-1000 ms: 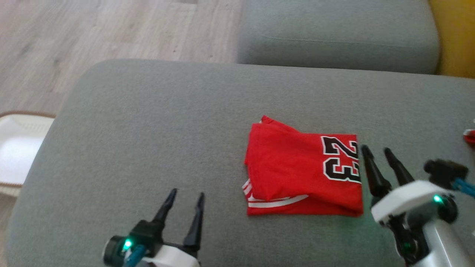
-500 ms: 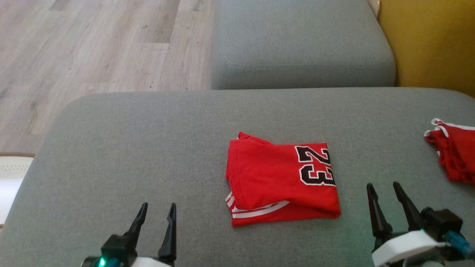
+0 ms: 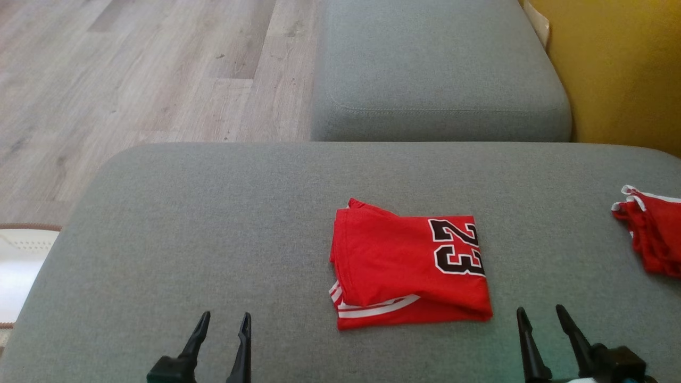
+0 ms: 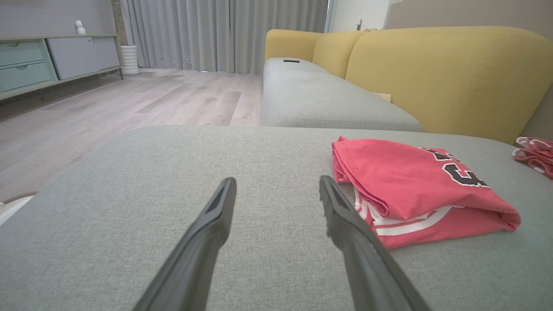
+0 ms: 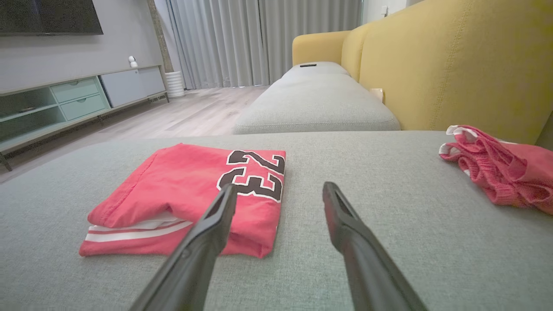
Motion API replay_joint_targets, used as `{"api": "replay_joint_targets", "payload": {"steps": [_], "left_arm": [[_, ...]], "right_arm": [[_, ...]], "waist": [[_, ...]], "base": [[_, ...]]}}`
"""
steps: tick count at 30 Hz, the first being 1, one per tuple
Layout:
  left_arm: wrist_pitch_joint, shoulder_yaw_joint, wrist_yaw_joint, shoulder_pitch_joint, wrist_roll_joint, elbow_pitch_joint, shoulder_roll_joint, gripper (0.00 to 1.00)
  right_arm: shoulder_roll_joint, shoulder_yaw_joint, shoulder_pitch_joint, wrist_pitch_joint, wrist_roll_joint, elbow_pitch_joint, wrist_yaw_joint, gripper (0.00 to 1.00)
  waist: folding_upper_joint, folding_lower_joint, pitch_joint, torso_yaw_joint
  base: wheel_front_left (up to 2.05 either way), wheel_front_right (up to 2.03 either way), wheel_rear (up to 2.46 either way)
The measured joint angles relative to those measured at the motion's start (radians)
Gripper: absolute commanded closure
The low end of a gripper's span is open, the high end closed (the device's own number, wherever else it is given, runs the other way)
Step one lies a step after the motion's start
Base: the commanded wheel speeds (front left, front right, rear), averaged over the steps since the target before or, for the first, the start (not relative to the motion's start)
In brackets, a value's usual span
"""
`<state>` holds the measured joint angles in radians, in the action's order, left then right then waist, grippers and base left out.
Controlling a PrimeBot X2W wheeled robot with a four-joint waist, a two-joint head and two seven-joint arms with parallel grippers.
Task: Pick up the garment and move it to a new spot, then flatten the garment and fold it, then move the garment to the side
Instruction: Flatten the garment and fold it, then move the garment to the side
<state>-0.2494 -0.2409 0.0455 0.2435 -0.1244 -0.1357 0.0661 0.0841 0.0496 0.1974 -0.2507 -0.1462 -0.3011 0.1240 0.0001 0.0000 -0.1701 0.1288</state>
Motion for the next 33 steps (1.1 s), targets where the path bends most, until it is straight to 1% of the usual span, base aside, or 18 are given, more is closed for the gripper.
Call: {"api": "replay_joint_targets", "payload": {"steps": [10,13,28,33], "left_arm": [[0.0,0.006,-0.003,0.0,0.009,-0.004,-0.003,0.0],[0.0,0.007,-0.011,0.0,0.009,-0.005,-0.003,0.0],[0.0,0.006,-0.011,0.0,0.027,-0.005,-0.004,0.0],[0.0,0.008,-0.012,0.0,0.036,-0.005,-0.004,0.0]], "right_arm": [[-0.024,-0.003,0.001,0.0,0.029,0.003,0.0,0.0],[-0.025,-0.003,0.002,0.0,0.035,0.004,0.0,0.0],[-0.036,-0.002,0.019,0.0,0.051,0.007,0.0,0.0],[-0.038,0.003,0.019,0.0,0.051,0.008,0.0,0.0]], "waist": [[0.0,0.0,-0.004,-0.001],[0.0,0.0,-0.004,-0.002],[0.0,0.0,-0.005,-0.01],[0.0,0.0,0.011,-0.009]], "base": [[0.0,0.0,0.0],[0.0,0.0,0.0],[0.0,0.0,0.0],[0.0,0.0,0.0]]}}
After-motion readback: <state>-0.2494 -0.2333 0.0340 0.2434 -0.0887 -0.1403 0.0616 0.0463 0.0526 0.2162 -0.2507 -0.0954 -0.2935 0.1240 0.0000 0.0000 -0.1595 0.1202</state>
